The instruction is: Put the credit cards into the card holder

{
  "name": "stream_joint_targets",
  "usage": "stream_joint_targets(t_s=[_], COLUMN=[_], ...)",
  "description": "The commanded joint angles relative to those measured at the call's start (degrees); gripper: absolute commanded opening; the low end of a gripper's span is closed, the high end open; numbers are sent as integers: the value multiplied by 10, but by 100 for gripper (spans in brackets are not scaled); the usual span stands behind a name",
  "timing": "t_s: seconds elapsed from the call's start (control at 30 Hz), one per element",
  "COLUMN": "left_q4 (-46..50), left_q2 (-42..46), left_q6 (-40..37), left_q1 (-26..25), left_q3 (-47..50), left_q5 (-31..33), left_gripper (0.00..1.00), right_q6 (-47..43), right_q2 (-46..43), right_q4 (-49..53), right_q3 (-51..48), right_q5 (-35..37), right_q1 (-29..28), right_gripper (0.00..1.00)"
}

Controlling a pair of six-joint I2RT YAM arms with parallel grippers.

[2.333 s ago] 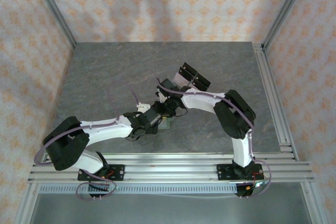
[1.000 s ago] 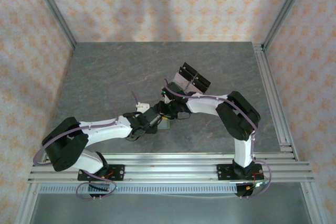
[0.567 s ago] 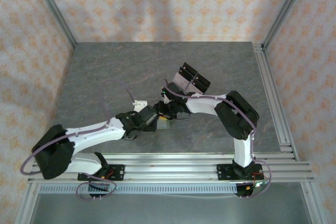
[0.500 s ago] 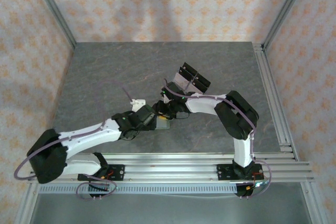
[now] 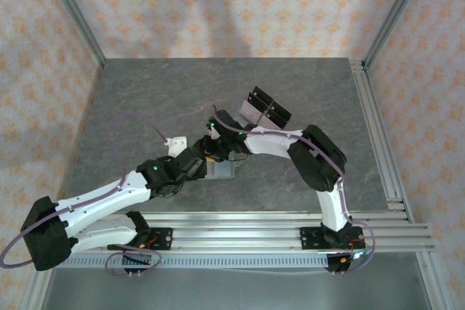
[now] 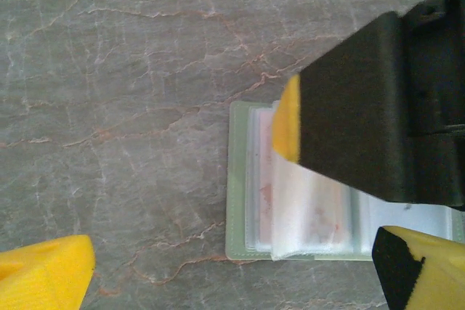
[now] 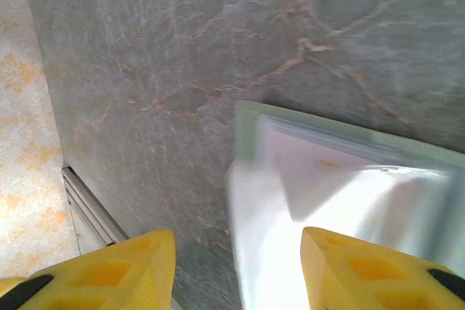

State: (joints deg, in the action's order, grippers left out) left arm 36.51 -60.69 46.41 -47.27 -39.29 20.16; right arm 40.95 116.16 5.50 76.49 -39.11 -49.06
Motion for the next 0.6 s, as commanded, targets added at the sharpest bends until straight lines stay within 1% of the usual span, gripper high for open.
stream_joint_targets(t_s=[0.0,0.13,0.23,0.33,0.47,0.57], left_q4=[35,42,47,51,57,66], left_q2=[3,7,10,7,-8,-32], left_q6=[25,33,37,39,43,42], left_q1=[2,2,3,4,9,19], left_q3=[-10,-10,-11,-15,-29,-44], left_q5=[30,32,35,37,42,37], left_gripper=[100,100,100,100,100,100], right_q6=[7,12,-9,-37,-84,-154], right_q2=[35,47,27,-13,-84,-127], right_q4=[9,8,37,76,139,230], right_q3=[36,54,73,88,84,91], right_q5=[-3,-11,-14,-13,10,57], right_q1=[-12,-15,-12,-1,43,94], right_gripper=[49,49,49,49,49,50])
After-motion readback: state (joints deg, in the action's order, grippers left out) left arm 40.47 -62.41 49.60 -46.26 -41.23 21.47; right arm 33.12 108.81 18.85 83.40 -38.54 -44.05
